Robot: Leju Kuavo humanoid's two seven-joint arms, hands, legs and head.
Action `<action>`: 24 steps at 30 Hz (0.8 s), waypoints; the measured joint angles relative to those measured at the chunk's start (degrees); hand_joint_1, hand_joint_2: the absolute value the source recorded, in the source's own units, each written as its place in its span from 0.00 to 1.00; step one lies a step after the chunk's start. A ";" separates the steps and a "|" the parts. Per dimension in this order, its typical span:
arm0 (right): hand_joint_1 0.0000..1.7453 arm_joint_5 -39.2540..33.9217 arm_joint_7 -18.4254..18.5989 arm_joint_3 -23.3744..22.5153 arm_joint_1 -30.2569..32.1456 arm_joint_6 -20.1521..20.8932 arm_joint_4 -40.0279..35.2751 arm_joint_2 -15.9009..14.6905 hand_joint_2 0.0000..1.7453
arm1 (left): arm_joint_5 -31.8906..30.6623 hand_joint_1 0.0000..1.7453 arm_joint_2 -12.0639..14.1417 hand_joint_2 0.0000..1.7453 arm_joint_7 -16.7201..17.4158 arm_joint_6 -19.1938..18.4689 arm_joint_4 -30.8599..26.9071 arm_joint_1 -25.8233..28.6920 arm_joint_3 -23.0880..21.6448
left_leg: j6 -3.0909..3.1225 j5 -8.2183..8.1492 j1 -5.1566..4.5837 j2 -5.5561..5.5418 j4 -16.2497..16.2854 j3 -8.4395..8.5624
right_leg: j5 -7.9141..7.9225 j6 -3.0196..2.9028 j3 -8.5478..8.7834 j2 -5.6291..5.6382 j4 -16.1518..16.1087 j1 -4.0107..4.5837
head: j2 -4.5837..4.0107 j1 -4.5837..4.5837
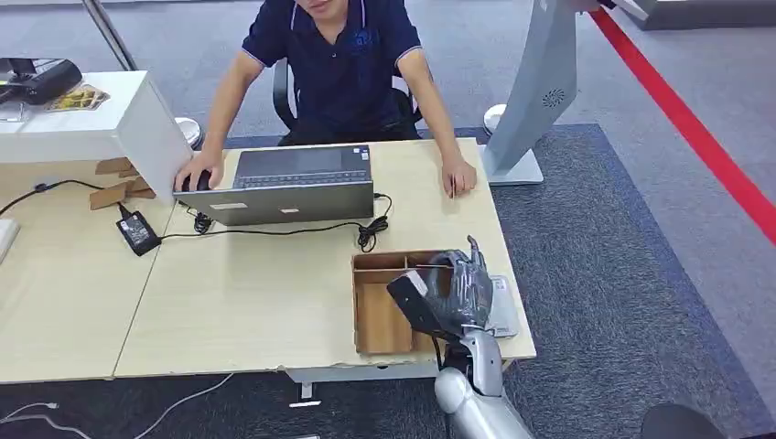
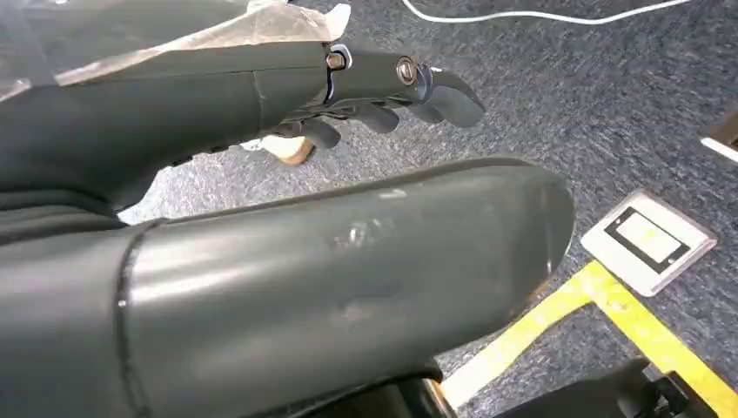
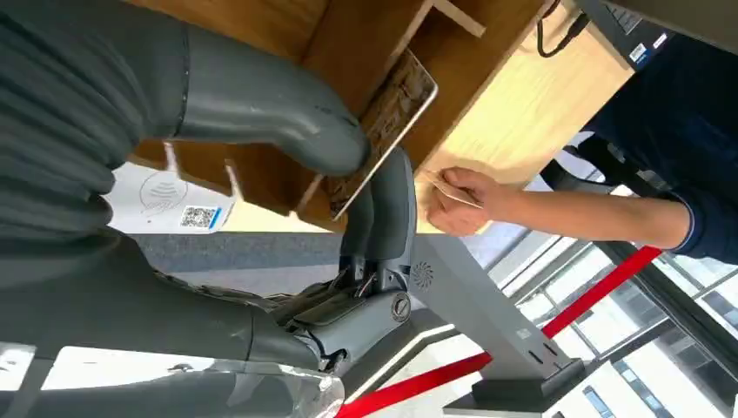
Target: Pass the card to the sensor for recognition and then transmit it.
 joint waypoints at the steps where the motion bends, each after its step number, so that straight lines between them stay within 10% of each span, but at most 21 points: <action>1: 1.00 0.02 0.00 0.00 0.00 0.00 0.00 0.00 1.00 | 0.06 0.00 0.00 0.00 -0.09 0.02 0.00 0.00 0.00 | 0.00 0.00 0.00 0.00 0.00 0.00 | 0.00 0.00 0.00 0.00 0.00 0.00 | 0.00 -0.02; 24: 1.00 4.09 -4.00 -1.09 1.93 -0.09 -12.95 -0.35 1.00 | 1.38 0.00 0.00 0.00 -0.48 0.94 0.00 0.10 0.00 | 0.00 0.00 -0.01 0.00 0.02 0.02 | 0.01 0.00 -0.01 0.01 0.00 -0.01 | 0.00 0.00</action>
